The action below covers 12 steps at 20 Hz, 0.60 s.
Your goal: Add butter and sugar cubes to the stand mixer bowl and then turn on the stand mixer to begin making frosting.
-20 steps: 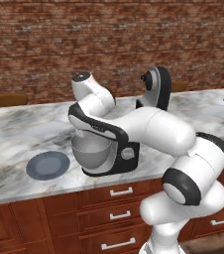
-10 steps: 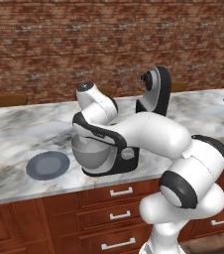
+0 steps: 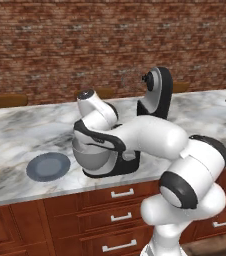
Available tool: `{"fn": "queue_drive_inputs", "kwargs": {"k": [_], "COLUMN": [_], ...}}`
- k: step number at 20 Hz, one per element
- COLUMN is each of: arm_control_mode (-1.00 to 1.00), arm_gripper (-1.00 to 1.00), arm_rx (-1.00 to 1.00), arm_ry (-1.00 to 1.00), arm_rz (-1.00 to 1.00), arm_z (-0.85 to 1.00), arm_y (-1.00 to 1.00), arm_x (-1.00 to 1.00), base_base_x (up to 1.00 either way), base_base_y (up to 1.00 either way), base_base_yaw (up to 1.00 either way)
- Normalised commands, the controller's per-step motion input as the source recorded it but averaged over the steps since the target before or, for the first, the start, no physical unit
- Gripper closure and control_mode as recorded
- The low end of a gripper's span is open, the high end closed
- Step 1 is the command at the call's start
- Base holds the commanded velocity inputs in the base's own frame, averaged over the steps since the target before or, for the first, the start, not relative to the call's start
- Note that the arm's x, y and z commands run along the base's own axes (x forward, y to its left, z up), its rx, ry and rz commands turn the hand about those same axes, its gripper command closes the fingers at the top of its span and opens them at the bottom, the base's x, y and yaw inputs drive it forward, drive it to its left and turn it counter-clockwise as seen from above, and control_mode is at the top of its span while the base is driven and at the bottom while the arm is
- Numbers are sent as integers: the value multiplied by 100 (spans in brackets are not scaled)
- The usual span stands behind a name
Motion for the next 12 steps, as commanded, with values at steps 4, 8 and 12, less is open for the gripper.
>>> {"fn": "queue_drive_inputs", "kwargs": {"k": [4, 8, 12], "arm_control_mode": [-100, -100, -100], "arm_gripper": [100, 100, 100], "arm_rx": [1, 1, 0], "arm_ry": [5, 5, 3], "arm_rz": [-1, -1, -1], "arm_z": [-31, -33, -30], "arm_y": [21, 22, 15], "arm_x": [18, 23, 21], "base_base_x": [0, 0, 0], "base_base_y": [0, 0, 0], "base_base_yaw": [0, 0, 0]}}
